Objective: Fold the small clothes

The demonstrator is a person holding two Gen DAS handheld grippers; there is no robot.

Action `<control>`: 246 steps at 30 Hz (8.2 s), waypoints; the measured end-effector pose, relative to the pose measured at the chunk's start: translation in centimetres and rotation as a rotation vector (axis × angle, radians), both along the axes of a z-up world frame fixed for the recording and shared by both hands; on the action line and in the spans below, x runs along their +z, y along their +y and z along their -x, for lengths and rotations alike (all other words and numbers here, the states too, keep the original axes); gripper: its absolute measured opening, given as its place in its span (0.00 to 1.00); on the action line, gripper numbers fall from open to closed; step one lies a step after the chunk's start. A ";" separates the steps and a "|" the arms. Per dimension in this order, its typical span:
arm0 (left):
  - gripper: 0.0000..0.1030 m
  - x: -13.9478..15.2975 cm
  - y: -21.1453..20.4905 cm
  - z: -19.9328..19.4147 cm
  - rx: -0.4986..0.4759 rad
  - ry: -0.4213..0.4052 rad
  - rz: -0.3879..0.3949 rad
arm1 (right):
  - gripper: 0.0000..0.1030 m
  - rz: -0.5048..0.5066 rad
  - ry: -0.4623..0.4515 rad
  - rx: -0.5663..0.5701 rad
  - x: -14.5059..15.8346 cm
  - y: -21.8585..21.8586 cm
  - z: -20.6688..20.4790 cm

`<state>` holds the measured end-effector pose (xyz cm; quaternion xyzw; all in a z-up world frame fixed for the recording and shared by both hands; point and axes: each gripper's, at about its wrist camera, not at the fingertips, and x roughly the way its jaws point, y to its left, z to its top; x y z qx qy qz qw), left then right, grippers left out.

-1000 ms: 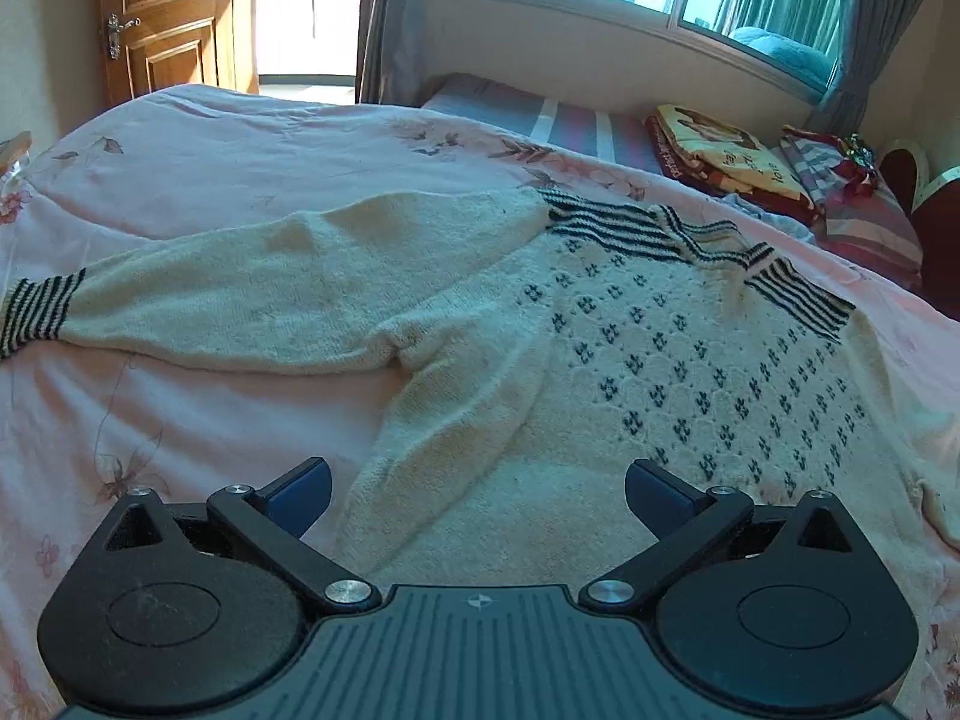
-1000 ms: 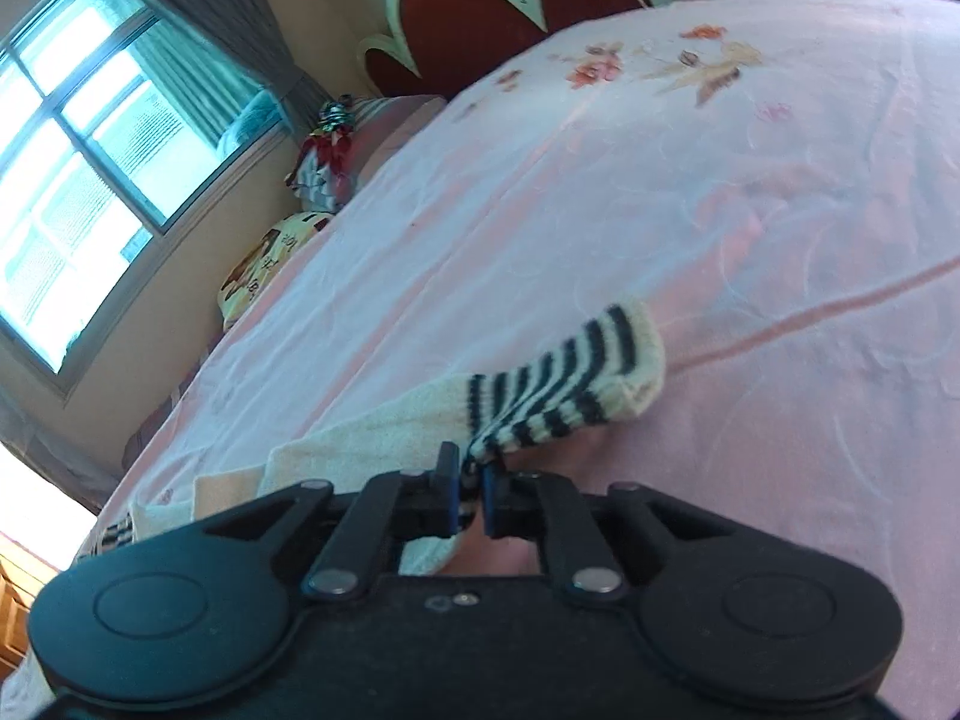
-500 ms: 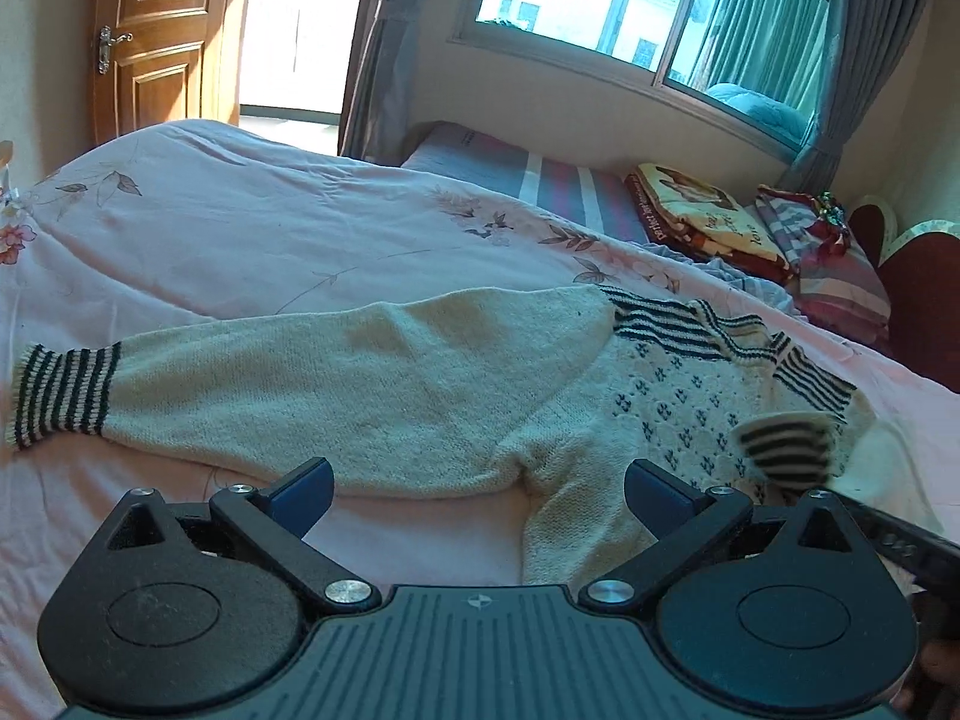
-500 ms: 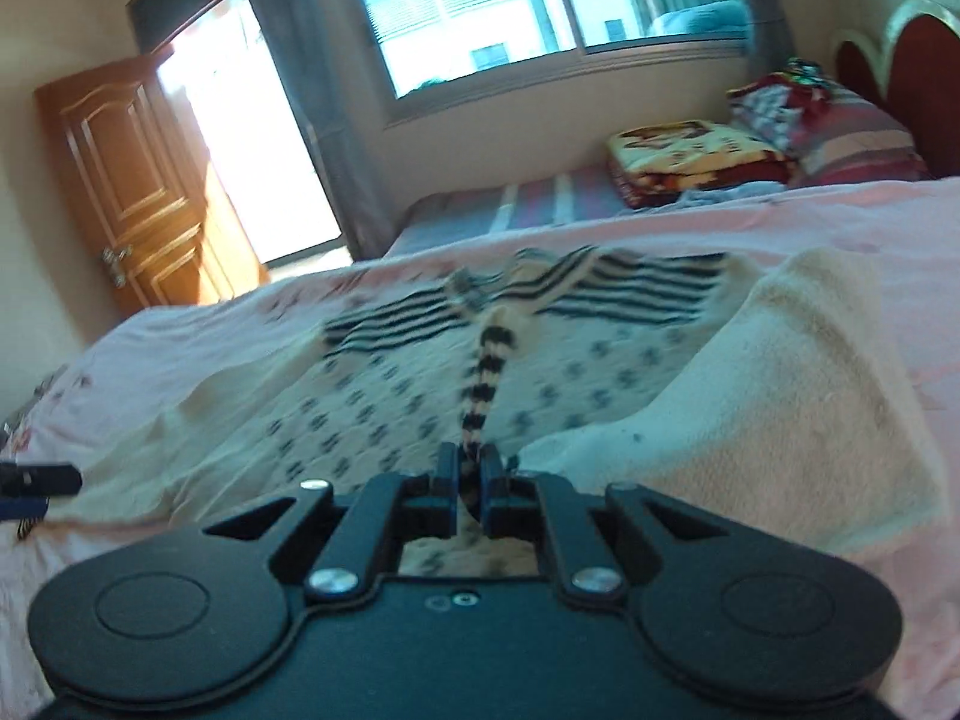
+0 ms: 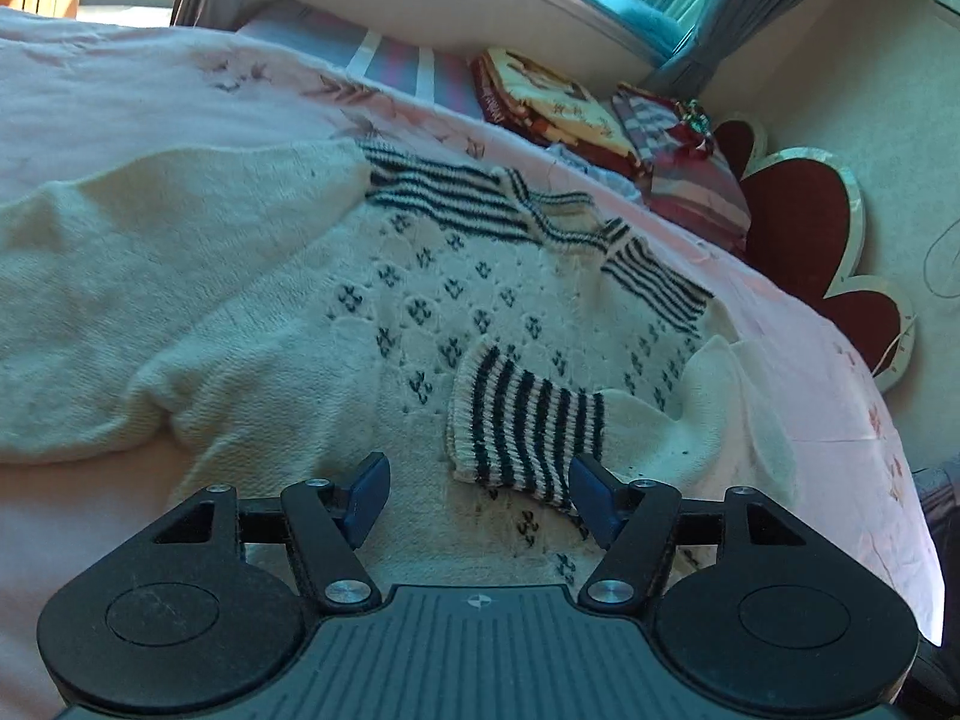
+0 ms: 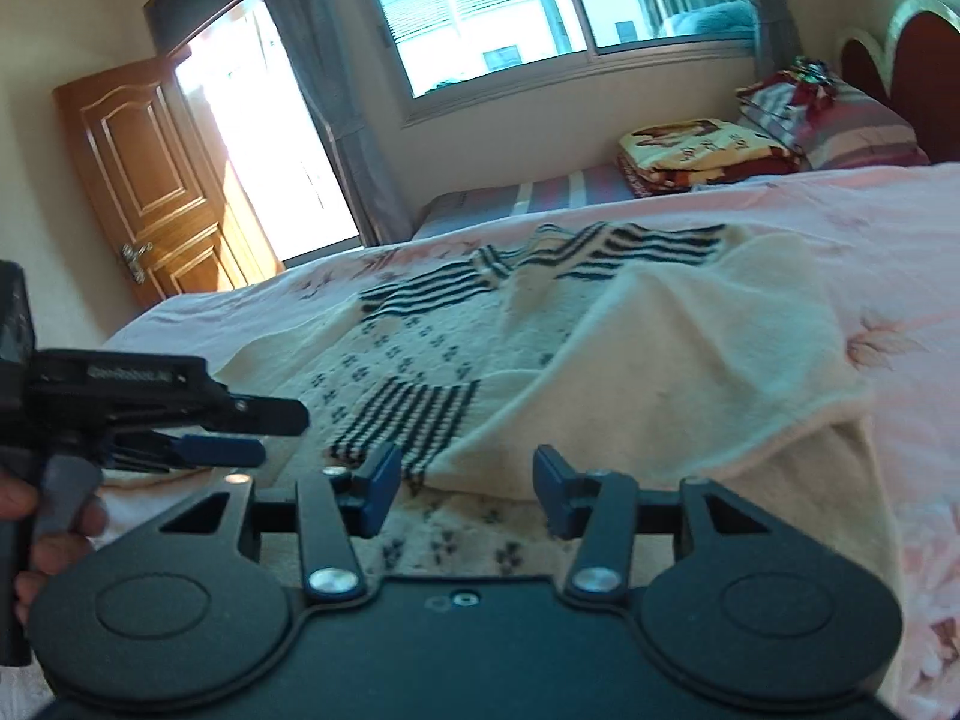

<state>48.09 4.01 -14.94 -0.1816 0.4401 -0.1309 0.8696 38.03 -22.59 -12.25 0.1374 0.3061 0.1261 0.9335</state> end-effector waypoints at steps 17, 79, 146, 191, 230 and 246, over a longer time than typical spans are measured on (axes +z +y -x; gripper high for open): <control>0.05 0.7 -0.1 -0.3 0.101 -0.141 -0.090 | 0.49 -0.559 0.088 -0.371 -5.0 -13.0 -2.0; 0.64 -0.7 -9.1 0.2 0.065 -0.238 -0.534 | 0.14 0.186 0.051 0.055 -3.6 -6.0 -15.7; 0.50 1.8 5.0 10.4 0.124 -0.283 -0.516 | 0.51 -0.412 0.288 -0.137 -3.6 -3.2 -7.7; 0.50 1.3 3.9 5.0 0.065 -0.264 -0.306 | 0.13 0.176 0.156 -0.143 -1.5 -4.4 -7.4; 0.84 2.1 3.3 8.3 0.187 -0.261 -0.460 | 0.25 0.097 0.049 0.052 -0.4 -9.1 -4.6; 0.60 1.5 5.4 26.2 0.089 -0.026 -0.203 | 0.33 -0.366 0.382 -0.001 -3.1 -15.1 13.8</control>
